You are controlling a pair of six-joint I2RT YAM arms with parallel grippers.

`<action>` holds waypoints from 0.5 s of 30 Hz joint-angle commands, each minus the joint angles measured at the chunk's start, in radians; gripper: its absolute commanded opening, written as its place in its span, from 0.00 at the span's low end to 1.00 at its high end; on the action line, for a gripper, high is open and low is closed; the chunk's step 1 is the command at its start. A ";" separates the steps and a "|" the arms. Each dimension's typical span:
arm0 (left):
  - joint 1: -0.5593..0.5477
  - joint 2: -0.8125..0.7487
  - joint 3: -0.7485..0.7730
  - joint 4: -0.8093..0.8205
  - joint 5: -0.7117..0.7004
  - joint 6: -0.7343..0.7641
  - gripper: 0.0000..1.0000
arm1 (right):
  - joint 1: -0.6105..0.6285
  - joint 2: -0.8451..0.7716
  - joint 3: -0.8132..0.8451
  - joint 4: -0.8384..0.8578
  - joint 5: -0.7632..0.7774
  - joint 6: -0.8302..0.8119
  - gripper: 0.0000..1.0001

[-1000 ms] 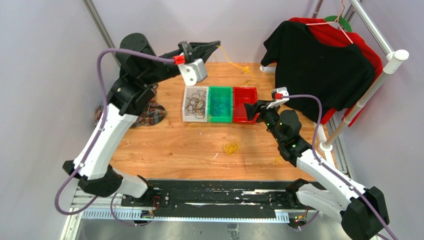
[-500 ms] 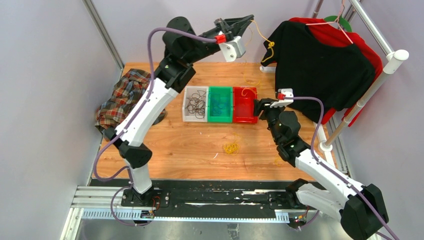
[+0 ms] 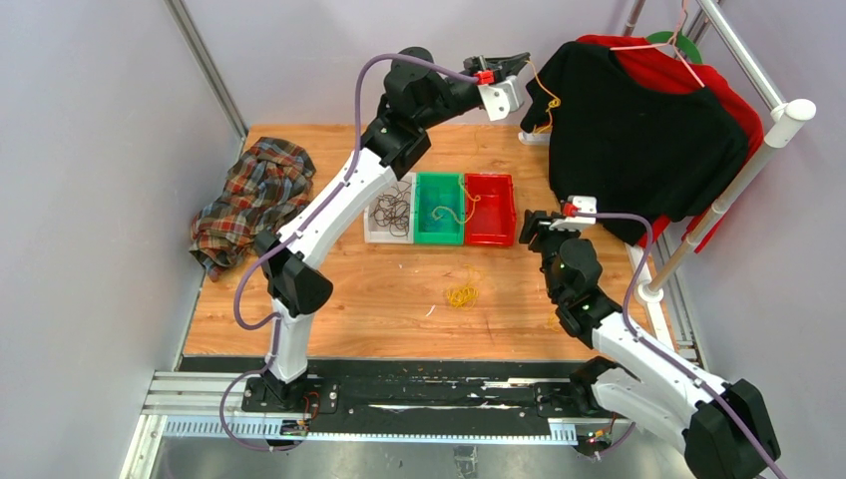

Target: Untangle the cables

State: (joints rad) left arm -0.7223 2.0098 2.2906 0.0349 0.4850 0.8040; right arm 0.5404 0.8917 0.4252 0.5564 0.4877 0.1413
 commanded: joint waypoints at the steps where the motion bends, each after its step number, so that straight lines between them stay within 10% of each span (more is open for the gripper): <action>1: -0.013 0.000 0.024 0.087 -0.006 -0.028 0.00 | -0.012 -0.033 -0.017 0.036 0.043 -0.008 0.55; 15: -0.023 -0.003 -0.003 0.097 0.003 -0.016 0.00 | -0.038 -0.017 -0.011 0.011 0.054 0.017 0.53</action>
State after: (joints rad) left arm -0.7364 2.0171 2.3009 0.0830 0.4881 0.7925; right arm 0.5152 0.8726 0.4221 0.5594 0.5095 0.1486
